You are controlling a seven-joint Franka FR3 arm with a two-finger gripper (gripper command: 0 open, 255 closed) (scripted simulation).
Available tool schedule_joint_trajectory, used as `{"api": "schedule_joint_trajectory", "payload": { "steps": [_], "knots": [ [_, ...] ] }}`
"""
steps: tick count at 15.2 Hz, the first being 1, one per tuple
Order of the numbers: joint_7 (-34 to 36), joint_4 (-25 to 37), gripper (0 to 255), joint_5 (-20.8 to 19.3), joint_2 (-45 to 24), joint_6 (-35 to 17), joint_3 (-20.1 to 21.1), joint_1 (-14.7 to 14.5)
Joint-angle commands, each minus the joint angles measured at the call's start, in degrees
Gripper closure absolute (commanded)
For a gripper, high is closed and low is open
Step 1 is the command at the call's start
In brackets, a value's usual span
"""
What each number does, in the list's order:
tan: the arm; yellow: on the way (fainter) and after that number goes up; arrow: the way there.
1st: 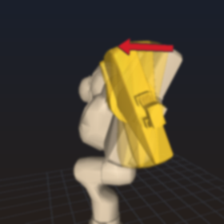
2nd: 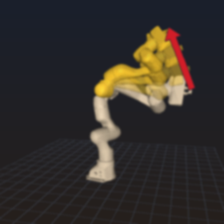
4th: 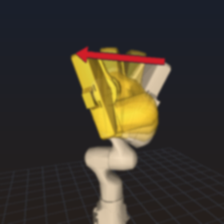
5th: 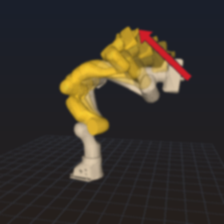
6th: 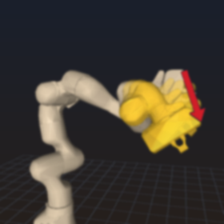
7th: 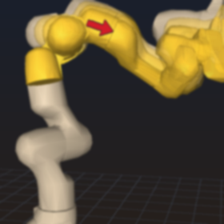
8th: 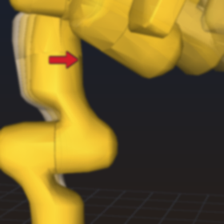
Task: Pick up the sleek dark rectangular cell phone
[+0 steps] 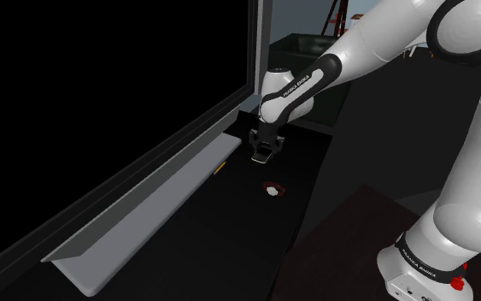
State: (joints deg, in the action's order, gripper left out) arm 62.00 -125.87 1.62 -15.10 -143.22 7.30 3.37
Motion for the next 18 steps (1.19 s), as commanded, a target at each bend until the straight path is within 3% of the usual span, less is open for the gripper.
{"api": "schedule_joint_trajectory", "payload": {
  "steps": [1, 7, 18],
  "knots": [
    [0.0, -0.1, 255, 0.0, -0.1, -0.1, 0.0, 0.0],
    [0.1, -0.1, 255, 0.0, 0.0, 0.0, 0.0, 0.0],
    [-0.2, 1.6, 255, 0.8, 5.9, 7.6, 0.3, 0.2]
  ]
}}
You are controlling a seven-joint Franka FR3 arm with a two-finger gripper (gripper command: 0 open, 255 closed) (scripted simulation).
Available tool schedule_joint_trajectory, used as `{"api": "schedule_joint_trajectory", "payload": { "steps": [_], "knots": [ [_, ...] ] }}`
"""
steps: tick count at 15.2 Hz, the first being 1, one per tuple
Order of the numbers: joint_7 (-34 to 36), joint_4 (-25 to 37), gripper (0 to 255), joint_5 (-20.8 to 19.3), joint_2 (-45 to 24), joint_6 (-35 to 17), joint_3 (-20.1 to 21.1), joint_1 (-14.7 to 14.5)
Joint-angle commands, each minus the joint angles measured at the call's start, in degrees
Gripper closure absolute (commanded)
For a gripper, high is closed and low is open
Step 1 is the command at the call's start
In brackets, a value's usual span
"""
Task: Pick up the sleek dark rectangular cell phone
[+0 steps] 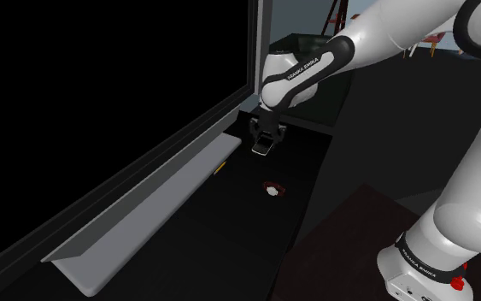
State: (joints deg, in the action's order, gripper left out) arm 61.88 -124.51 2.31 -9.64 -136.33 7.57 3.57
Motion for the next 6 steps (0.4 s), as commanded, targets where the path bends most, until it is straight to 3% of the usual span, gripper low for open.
{"api": "schedule_joint_trajectory", "payload": {
  "steps": [1, 6],
  "knots": [
    [-0.1, 0.5, 255, 0.1, 1.0, 1.5, 0.0, 0.1],
    [-0.1, 1.3, 255, 0.3, 2.4, 3.7, 0.0, 0.1]
  ]
}}
